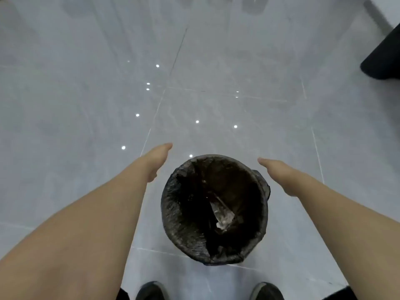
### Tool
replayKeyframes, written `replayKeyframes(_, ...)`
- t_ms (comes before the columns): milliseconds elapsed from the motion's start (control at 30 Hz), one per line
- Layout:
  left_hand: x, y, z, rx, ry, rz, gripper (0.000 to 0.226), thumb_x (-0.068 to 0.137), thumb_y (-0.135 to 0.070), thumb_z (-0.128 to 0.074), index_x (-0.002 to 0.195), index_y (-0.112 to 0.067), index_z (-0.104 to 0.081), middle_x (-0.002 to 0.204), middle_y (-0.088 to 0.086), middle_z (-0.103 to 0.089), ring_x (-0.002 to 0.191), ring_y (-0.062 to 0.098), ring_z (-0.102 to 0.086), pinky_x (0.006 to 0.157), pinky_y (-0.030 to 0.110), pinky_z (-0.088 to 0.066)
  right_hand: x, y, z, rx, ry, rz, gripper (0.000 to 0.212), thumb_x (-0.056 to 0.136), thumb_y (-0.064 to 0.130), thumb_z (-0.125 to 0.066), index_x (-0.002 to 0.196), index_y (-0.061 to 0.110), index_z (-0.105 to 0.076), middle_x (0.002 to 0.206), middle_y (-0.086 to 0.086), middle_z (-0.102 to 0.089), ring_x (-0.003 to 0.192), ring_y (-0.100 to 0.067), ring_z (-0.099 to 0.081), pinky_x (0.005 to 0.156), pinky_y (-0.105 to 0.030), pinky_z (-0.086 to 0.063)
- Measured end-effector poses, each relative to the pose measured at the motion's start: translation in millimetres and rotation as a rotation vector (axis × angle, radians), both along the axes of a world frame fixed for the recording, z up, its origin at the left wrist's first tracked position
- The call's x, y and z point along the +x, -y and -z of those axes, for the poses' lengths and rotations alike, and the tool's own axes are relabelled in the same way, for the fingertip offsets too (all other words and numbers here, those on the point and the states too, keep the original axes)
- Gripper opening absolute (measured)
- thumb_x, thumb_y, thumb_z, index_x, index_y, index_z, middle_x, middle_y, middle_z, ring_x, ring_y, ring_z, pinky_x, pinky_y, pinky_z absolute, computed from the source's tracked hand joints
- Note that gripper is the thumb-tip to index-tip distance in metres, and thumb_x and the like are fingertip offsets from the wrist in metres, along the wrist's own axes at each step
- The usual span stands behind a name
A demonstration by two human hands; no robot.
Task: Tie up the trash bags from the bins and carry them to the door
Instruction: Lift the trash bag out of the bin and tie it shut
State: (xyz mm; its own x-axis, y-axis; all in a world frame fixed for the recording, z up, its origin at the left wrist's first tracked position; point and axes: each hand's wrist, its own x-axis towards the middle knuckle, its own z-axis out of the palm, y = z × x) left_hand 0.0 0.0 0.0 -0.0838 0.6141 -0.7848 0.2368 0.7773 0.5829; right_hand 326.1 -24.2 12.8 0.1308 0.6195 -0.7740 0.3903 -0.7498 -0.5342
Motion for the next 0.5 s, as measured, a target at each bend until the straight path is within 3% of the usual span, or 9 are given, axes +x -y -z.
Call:
replayKeyframes(67, -8, 19, 20, -0.138, 0.038, -0.099, 0.077, 0.089, -0.06, -0.042, 0.152, -0.017, -0.027, 0.157, 0.008, -0.029, 0.143, 0.034, -0.028, 0.115, 0.054, -0.023, 1, 10, 20, -0.005, -0.045, 0.109, 0.056, 0.1, 0.048, -0.038, 0.145, 0.014, -0.04, 0.147, -0.005, -0.044, 0.135, -0.025, -0.039, 0.113, -0.042, -0.024)
replayKeyframes(133, -13, 42, 44, -0.28, 0.142, -0.118, 0.077, 0.084, -0.058, -0.047, 0.145, -0.012, -0.04, 0.148, 0.013, -0.043, 0.135, 0.04, -0.038, 0.112, 0.06, -0.026, 2, 27, 40, -0.042, -0.097, 0.16, 0.043, 0.097, 0.046, -0.041, 0.117, 0.016, -0.063, 0.104, -0.003, -0.067, 0.106, -0.025, -0.055, 0.105, -0.042, -0.035)
replayKeyframes(167, -12, 53, 54, -0.33, 0.202, -0.121, 0.074, 0.081, -0.056, -0.05, 0.139, -0.01, -0.049, 0.14, 0.015, -0.052, 0.13, 0.042, -0.044, 0.11, 0.061, -0.028, 2, 35, 49, -0.071, -0.116, 0.205, 0.038, 0.092, 0.049, -0.044, 0.097, 0.02, -0.067, 0.086, -0.002, -0.065, 0.098, -0.025, -0.054, 0.105, -0.043, -0.035)
replayKeyframes(200, -11, 64, 59, -0.355, 0.243, -0.129, 0.068, 0.079, -0.052, -0.054, 0.13, -0.008, -0.059, 0.131, 0.016, -0.06, 0.124, 0.044, -0.051, 0.108, 0.061, -0.031, 2, 44, 54, -0.096, -0.133, 0.251, 0.035, 0.085, 0.052, -0.047, 0.085, 0.022, -0.064, 0.083, -0.001, -0.062, 0.097, -0.026, -0.052, 0.106, -0.045, -0.034)
replayKeyframes(300, -8, 81, 68, -0.357, 0.342, -0.144, 0.053, 0.079, -0.044, -0.057, 0.109, -0.002, -0.072, 0.114, 0.02, -0.07, 0.111, 0.044, -0.06, 0.102, 0.061, -0.039, 3, 65, 59, -0.111, -0.182, 0.367, 0.048, 0.077, 0.059, -0.048, 0.09, 0.018, -0.07, 0.104, -0.006, -0.068, 0.108, -0.032, -0.059, 0.108, -0.05, -0.036)
replayKeyframes(367, -6, 86, 70, -0.362, 0.379, -0.175, 0.052, 0.08, -0.042, -0.057, 0.109, -0.001, -0.07, 0.113, 0.021, -0.07, 0.109, 0.042, -0.062, 0.099, 0.059, -0.043, 2, 72, 60, -0.117, -0.228, 0.43, 0.057, 0.082, 0.061, -0.046, 0.098, 0.011, -0.068, 0.112, -0.013, -0.069, 0.111, -0.037, -0.061, 0.104, -0.053, -0.041)
replayKeyframes(500, -1, 91, 61, -0.364, 0.368, -0.235, 0.048, 0.082, -0.039, -0.053, 0.11, -0.003, -0.067, 0.106, 0.02, -0.072, 0.101, 0.039, -0.066, 0.084, 0.052, -0.053, -1, 80, 58, -0.108, -0.263, 0.462, 0.059, 0.086, 0.06, -0.047, 0.105, 0.008, -0.065, 0.104, -0.016, -0.071, 0.099, -0.036, -0.066, 0.088, -0.048, -0.053)
